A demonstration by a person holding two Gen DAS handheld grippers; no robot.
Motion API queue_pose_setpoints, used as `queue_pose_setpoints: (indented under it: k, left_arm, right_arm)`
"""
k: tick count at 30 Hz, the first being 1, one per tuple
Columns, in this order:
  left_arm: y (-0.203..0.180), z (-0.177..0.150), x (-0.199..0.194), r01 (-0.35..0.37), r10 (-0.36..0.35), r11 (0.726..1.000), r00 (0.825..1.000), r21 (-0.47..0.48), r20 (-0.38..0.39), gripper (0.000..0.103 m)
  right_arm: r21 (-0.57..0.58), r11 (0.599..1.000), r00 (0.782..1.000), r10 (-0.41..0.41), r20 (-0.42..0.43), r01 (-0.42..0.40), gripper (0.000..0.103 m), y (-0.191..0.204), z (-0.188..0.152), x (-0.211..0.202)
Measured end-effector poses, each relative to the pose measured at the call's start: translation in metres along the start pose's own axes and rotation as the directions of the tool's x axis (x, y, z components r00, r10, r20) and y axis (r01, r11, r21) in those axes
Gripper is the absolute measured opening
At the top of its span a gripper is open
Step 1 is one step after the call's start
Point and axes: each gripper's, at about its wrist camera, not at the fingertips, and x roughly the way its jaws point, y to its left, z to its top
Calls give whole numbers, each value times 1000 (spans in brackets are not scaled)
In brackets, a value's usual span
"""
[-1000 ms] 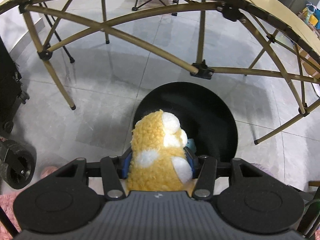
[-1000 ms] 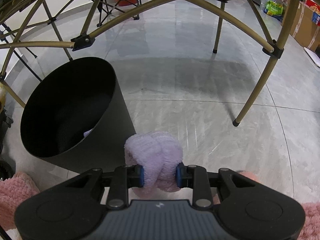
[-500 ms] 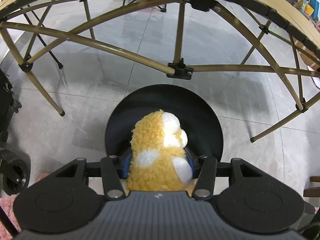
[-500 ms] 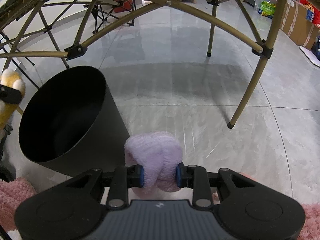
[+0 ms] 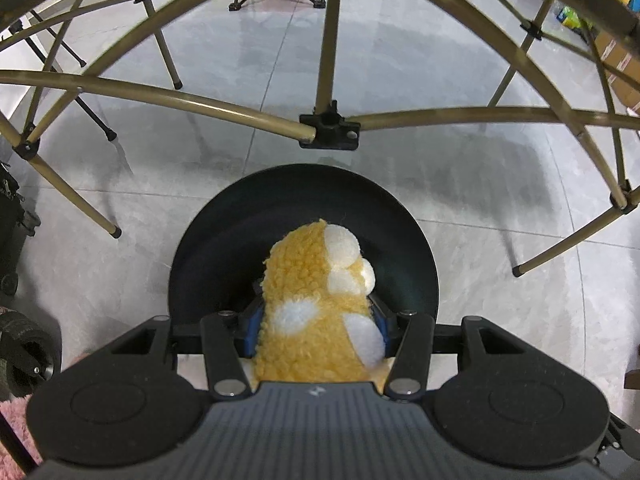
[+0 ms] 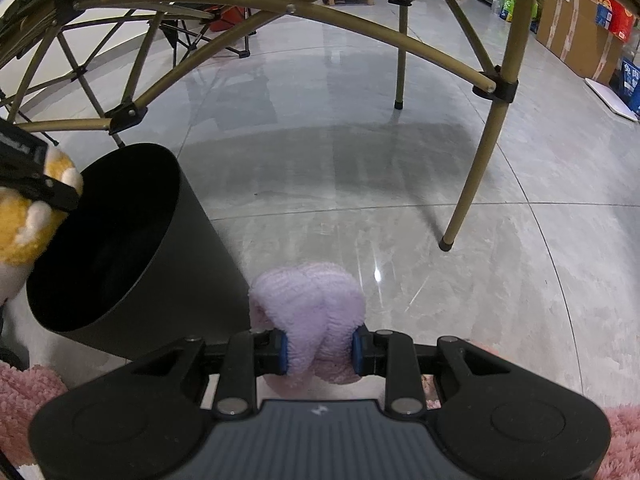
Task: Collect trash
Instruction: 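Lower the left tool over the bin and open it to drop the alpaca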
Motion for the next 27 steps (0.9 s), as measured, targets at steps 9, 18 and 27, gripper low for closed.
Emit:
queue_pose_setpoints:
  k: [9, 18, 27]
  left_arm:
    - [-10, 3, 18, -47, 48, 999, 999, 23, -17, 51]
    - [-15, 1, 18, -83, 84, 995, 996, 54, -8, 93]
    - [-11, -1, 20, -92, 94, 995, 995, 41, -33, 103]
  right_arm:
    - [11, 1000, 1000, 4, -4, -4, 27, -5, 1, 1]
    - [16, 1000, 1000, 9, -8, -9, 27, -6, 0, 1]
    - [11, 1000, 1000, 10, -2, -10, 27, -4, 0, -1]
